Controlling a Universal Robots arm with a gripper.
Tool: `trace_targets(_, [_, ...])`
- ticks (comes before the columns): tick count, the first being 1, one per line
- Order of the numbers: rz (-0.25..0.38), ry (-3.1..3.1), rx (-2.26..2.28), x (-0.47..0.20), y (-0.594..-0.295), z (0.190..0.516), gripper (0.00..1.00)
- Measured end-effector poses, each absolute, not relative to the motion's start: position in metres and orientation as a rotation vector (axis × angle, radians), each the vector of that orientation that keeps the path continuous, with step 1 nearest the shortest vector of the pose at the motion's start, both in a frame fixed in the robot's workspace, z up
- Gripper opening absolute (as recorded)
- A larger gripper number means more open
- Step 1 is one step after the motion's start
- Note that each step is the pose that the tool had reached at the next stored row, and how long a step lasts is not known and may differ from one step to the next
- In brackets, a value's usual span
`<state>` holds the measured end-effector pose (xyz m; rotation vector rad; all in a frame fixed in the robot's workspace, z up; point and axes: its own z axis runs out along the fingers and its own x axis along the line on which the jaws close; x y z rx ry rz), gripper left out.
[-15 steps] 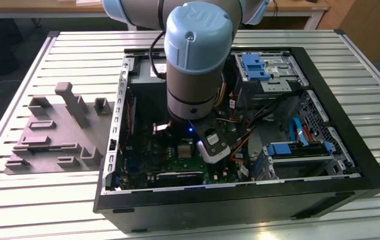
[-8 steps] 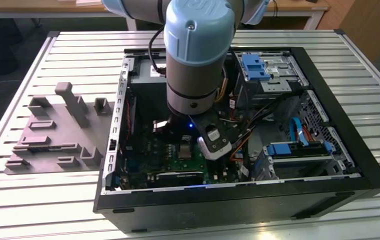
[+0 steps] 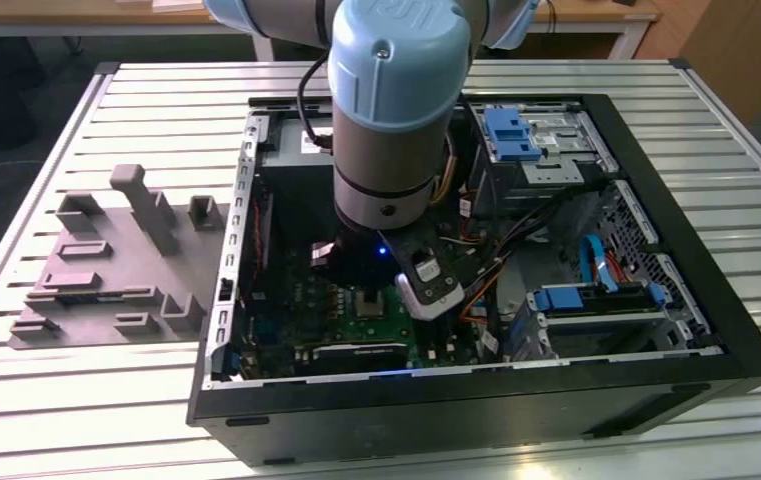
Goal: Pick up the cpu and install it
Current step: 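Place the cpu into insertion slot, then close the cpu cover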
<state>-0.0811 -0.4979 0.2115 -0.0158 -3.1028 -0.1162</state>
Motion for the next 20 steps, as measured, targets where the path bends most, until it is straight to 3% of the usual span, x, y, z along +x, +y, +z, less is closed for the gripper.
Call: trace_targets(20, [-0.116,-3.103,-0.016,-0.0812,-0.4979,0.2197,0.11])
